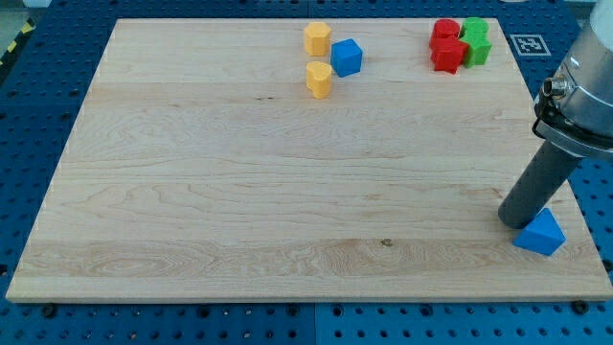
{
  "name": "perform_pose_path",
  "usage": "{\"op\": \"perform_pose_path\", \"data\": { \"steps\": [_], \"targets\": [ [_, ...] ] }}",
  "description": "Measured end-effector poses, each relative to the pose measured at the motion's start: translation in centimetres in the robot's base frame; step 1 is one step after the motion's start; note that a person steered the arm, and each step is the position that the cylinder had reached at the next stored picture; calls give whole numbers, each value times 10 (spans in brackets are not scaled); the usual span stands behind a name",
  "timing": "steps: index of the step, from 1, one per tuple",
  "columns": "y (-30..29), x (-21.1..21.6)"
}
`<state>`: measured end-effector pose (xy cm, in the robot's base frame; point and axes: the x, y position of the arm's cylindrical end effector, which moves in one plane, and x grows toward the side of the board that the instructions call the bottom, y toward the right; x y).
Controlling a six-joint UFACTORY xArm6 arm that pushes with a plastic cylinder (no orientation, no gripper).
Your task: Place your arm to the bottom right of the yellow heart
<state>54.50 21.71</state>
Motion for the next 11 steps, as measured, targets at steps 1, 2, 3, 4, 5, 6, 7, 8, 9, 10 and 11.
{"op": "perform_pose_path", "data": {
  "steps": [1, 2, 3, 4, 5, 6, 7, 8, 9, 10, 11],
  "targets": [
    [-17, -24],
    [-62, -50],
    [-128, -74],
    [-210, -98],
    [-285, -139],
    [-333, -194],
    [-339, -231],
    [-296, -218],
    [-213, -172],
    [-168, -156],
    [-216, -157]
  ]
}}
